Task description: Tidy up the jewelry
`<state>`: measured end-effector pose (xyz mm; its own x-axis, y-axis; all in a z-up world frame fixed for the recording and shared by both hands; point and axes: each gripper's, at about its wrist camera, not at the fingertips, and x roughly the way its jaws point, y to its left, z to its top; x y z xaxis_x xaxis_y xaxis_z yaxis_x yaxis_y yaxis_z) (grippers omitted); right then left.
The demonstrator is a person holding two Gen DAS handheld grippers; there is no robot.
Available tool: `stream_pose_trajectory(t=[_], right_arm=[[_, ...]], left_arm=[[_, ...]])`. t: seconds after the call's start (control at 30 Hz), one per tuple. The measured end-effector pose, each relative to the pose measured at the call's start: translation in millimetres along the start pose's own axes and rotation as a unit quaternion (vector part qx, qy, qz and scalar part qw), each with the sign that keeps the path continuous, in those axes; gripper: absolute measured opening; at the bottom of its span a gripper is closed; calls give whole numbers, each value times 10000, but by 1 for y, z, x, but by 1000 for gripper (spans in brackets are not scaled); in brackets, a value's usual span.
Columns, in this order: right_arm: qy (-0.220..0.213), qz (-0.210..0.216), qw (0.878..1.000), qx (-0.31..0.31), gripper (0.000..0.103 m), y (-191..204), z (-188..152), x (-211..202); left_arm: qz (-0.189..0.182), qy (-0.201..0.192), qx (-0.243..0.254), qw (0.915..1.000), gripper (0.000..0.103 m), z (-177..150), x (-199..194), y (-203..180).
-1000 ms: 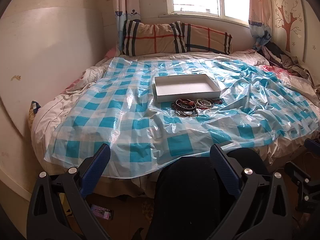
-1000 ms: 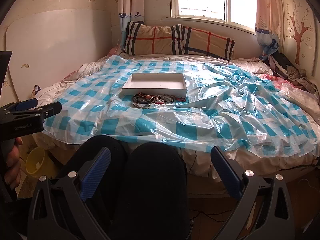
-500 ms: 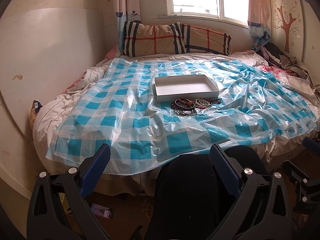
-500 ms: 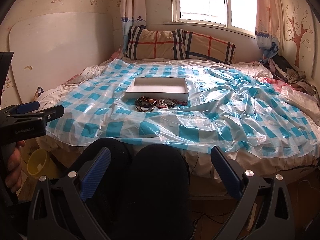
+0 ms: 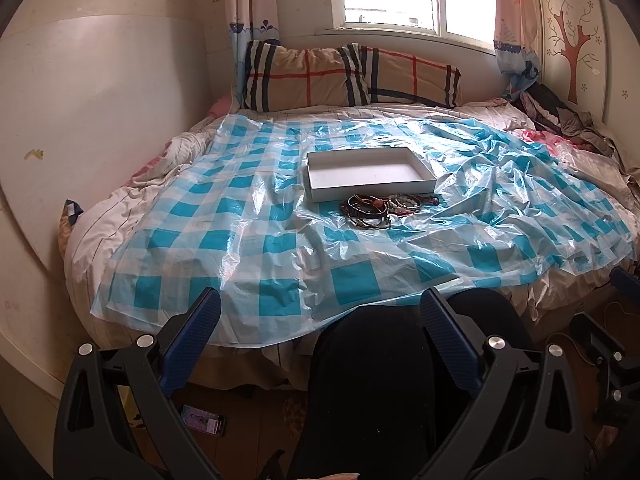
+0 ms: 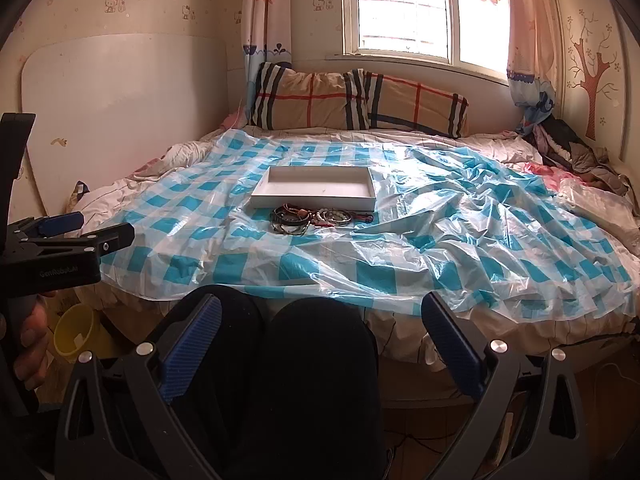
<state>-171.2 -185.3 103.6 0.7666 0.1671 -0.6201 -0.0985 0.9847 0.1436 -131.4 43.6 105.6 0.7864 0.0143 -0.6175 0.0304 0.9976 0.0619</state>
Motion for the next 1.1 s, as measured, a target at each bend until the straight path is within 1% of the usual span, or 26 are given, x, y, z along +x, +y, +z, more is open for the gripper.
stream_pose_trajectory(t=[0.43, 0.57, 0.63, 0.73, 0.8, 0.93, 1.1], right_arm=[[-13, 3, 10000, -2, 96, 1, 0, 0], [-88, -21, 9998, -149, 96, 5, 10, 7], [-114, -53, 9997, -193, 96, 4, 19, 17], [-148, -20, 9997, -218, 96, 0, 38, 37], [-153, -28, 9995, -271, 96, -5, 51, 51], [-72, -9, 9994, -352, 96, -12, 72, 83], [93, 67, 9993, -369, 96, -20, 90, 123]], left_arm=[[-21, 22, 13, 10000, 96, -1, -1, -3], [-72, 214, 52, 9997, 96, -5, 10, -6], [-72, 330, 32, 9994, 96, -4, 23, -5], [-61, 369, -46, 9993, 94, 5, 43, 2], [-102, 429, -96, 9990, 91, 17, 58, 8], [-64, 414, -103, 9991, 91, 40, 83, 11], [-150, 427, -111, 9989, 91, 67, 120, 7]])
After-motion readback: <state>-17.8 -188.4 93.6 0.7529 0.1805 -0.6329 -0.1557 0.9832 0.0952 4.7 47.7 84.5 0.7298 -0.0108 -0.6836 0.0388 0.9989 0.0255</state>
